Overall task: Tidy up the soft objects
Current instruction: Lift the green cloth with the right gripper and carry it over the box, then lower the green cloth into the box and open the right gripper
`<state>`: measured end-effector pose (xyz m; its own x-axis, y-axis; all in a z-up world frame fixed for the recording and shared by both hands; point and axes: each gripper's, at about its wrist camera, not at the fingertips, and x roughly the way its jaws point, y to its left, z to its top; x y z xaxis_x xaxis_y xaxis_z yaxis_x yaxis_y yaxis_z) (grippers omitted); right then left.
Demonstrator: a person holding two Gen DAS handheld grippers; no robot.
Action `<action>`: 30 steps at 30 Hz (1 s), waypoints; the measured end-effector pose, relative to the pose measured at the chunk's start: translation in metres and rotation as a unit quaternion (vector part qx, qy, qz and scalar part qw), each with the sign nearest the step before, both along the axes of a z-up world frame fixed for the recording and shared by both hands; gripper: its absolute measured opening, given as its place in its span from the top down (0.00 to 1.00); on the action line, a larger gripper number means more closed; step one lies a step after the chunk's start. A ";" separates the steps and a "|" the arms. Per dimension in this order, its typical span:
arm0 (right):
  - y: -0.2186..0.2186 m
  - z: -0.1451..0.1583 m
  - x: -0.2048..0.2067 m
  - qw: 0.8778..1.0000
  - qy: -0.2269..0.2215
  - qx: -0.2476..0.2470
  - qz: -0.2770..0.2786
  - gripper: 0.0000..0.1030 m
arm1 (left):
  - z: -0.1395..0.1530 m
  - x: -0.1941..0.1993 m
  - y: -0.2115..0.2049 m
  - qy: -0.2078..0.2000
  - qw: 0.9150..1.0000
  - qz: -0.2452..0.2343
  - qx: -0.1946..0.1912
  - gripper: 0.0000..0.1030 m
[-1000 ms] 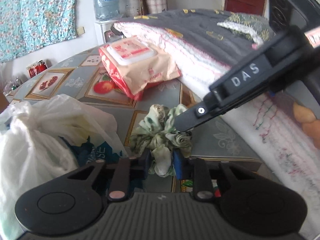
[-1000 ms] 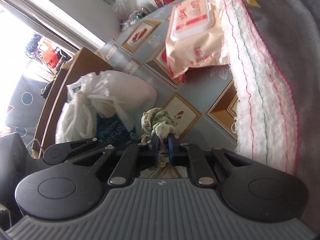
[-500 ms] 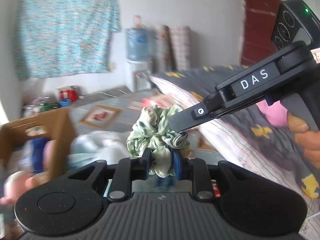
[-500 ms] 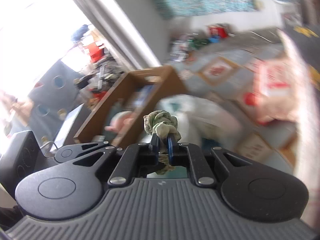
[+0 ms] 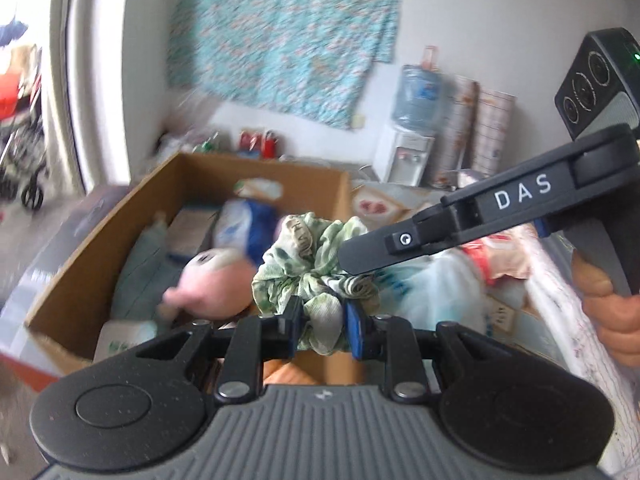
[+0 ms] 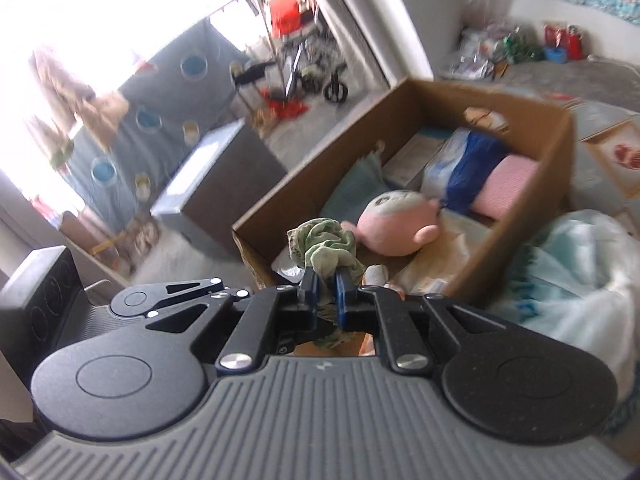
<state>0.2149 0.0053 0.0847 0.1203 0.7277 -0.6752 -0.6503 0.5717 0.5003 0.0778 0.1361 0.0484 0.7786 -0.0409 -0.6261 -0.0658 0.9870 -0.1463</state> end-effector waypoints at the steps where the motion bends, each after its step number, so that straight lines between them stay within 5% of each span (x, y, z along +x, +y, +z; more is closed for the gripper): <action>1: 0.010 -0.005 0.004 1.000 0.007 -0.009 0.004 0.93 | -0.004 0.001 0.009 0.005 1.000 0.006 -0.007 0.76; 6: 0.044 -0.031 0.014 0.998 0.033 -0.054 0.023 0.93 | -0.023 -0.012 0.040 0.019 0.999 0.018 -0.029 0.75; 15: 0.086 -0.095 0.022 0.982 0.090 -0.145 0.079 0.93 | -0.025 -0.028 0.083 -0.001 0.998 0.049 -0.045 0.54; 24: 0.124 -0.114 0.011 0.964 0.107 -0.201 0.141 0.88 | -0.014 -0.052 0.122 -0.025 0.993 0.101 -0.059 0.52; 26: 0.135 -0.121 0.011 0.958 0.117 -0.218 0.146 0.80 | -0.014 -0.054 0.125 -0.027 0.992 0.107 -0.059 0.51; 28: 0.145 -0.129 0.013 0.951 0.133 -0.239 0.148 0.55 | -0.015 -0.054 0.128 -0.025 0.992 0.110 -0.063 0.51; 30: 0.153 -0.138 0.018 0.944 0.159 -0.252 0.145 0.48 | -0.017 -0.054 0.131 -0.025 0.991 0.112 -0.068 0.51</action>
